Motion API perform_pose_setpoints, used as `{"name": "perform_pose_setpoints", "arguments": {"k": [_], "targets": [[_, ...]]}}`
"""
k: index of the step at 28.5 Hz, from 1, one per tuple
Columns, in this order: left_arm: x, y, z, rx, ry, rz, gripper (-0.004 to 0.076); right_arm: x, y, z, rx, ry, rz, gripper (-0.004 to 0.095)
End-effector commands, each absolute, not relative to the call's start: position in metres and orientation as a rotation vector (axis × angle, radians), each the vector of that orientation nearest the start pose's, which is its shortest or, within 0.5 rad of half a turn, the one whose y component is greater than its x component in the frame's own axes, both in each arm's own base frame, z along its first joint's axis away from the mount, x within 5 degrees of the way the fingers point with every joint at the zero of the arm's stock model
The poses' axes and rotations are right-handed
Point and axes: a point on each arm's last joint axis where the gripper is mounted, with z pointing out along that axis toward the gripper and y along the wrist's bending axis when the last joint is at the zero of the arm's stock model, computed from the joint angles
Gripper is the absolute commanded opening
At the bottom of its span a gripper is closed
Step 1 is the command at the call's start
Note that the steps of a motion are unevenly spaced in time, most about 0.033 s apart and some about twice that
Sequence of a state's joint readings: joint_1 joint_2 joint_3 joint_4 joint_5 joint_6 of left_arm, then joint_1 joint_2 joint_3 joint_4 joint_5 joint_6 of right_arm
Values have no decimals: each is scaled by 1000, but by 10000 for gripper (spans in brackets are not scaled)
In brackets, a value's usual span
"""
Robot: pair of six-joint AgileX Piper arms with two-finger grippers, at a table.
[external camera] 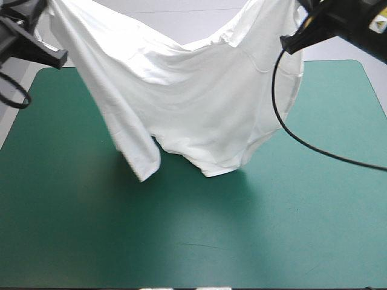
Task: Fold the cloth
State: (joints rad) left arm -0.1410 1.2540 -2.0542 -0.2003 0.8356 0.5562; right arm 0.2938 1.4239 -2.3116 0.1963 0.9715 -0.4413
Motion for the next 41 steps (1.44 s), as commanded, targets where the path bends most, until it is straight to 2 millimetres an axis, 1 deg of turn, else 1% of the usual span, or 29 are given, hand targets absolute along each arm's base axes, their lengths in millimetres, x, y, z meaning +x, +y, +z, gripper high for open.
{"name": "perform_pose_setpoints", "arguments": {"k": [1, 5, 6, 9, 10, 12, 14, 16, 18, 20, 22, 23, 26, 27, 28, 29, 30, 33, 36, 37, 40, 41], "targets": [[127, -30, 650, 475, 1236, 152, 19, 131, 54, 664, -525, 1204, 71, -4], [84, -24, 668, 448, 1126, 162, 19, 80, 39, 677, -500, 1092, 50, -4], [70, -23, 673, 440, 1090, 162, 19, 68, 35, 679, -493, 1068, 50, -4], [44, -20, 679, 438, 1048, 163, 19, 42, 27, 681, -480, 1024, 44, -4], [40, -19, 680, 441, 1047, 164, 19, 37, 26, 682, -479, 1017, 43, -4], [38, -19, 678, 450, 1069, 158, 19, 34, 25, 681, -483, 1021, 43, -4], [40, -20, 675, 456, 1106, 145, 19, 34, 26, 679, -492, 1037, 45, -4], [49, -21, 669, 466, 1164, 133, 19, 38, 27, 676, -507, 1079, 55, -4], [64, -23, 660, 474, 1226, 129, 19, 50, 31, 670, -526, 1137, 59, -4], [90, -24, 646, 480, 1304, 153, 19, 70, 36, 664, -525, 1196, 65, -4], [118, -26, 632, 477, 1345, 165, 19, 97, 41, 655, -530, 1262, 39, -4], [128, -27, 627, 474, 1352, 164, 19, 110, 43, 651, -530, 1291, 17, -4], [172, -32, 609, 465, 1382, 162, 19, 163, 52, 630, -514, 1412, -40, -4], [181, -34, 605, 464, 1390, 162, 19, 182, 55, 623, -506, 1450, -72, -4], [202, -36, 599, 461, 1399, 161, 19, 200, 57, 616, -506, 1473, -105, -4], [215, -38, 595, 461, 1407, 164, 19, 218, 60, 610, -497, 1494, -124, -4], [247, -40, 587, 453, 1388, 215, 19, 249, 68, 600, -494, 1503, -146, -4], [289, -42, 576, 469, 1394, 286, 19, 288, 77, 583, -503, 1516, -155, -4], [330, -48, 556, 492, 1453, 290, 19, 321, 85, 563, -530, 1539, -171, -4], [341, -50, 549, 497, 1468, 288, 19, 330, 85, 558, -531, 1545, -178, -4], [376, -55, 521, 515, 1537, 267, 19, 363, 86, 532, -532, 1602, -183, -4], [398, -59, 498, 531, 1597, 250, 19, 386, 82, 513, -528, 1644, -172, -4]]}}
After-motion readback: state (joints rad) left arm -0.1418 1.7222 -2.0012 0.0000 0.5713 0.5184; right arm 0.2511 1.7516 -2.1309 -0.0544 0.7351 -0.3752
